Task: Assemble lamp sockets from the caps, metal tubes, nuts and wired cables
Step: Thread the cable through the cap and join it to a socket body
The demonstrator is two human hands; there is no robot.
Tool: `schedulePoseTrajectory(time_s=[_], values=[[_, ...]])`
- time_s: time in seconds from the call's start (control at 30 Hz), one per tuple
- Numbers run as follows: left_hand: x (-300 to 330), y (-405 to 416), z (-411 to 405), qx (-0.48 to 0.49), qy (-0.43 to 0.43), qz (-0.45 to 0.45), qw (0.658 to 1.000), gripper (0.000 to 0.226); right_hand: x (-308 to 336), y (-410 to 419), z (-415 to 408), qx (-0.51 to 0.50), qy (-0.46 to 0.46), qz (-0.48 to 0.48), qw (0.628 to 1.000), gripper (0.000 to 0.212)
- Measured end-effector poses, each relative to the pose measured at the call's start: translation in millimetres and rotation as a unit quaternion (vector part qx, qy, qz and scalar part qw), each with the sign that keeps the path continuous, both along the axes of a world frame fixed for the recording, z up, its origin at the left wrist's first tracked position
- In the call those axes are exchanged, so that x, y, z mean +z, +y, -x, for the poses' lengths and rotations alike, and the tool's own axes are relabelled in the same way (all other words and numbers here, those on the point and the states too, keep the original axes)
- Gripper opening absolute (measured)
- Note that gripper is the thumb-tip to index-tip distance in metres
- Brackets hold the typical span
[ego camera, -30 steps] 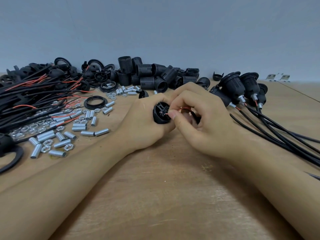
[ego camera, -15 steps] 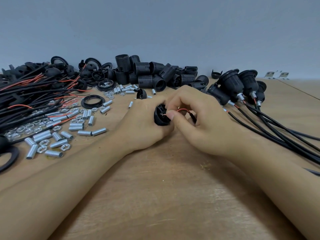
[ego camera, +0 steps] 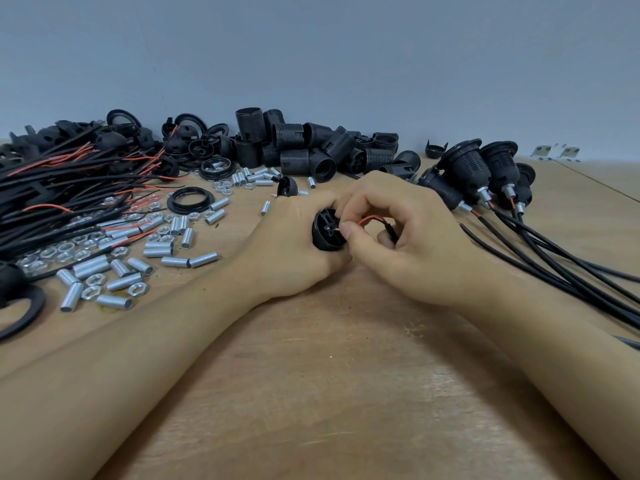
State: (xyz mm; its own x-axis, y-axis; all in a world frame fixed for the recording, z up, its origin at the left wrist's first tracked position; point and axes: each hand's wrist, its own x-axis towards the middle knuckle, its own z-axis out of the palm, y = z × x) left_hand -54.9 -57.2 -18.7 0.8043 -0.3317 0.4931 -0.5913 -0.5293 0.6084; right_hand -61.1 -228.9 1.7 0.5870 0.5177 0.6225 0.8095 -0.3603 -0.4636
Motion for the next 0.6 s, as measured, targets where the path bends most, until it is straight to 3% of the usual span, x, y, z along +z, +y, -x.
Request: schedulePoseTrajectory(time_s=[0.6], values=[[-2.3, -0.9, -3.7, 0.018, 0.016, -0.015, 1.000, 0.010, -3.1, -1.3, -3.4, -0.019, -0.046, 0.056, 0.997, 0.008]])
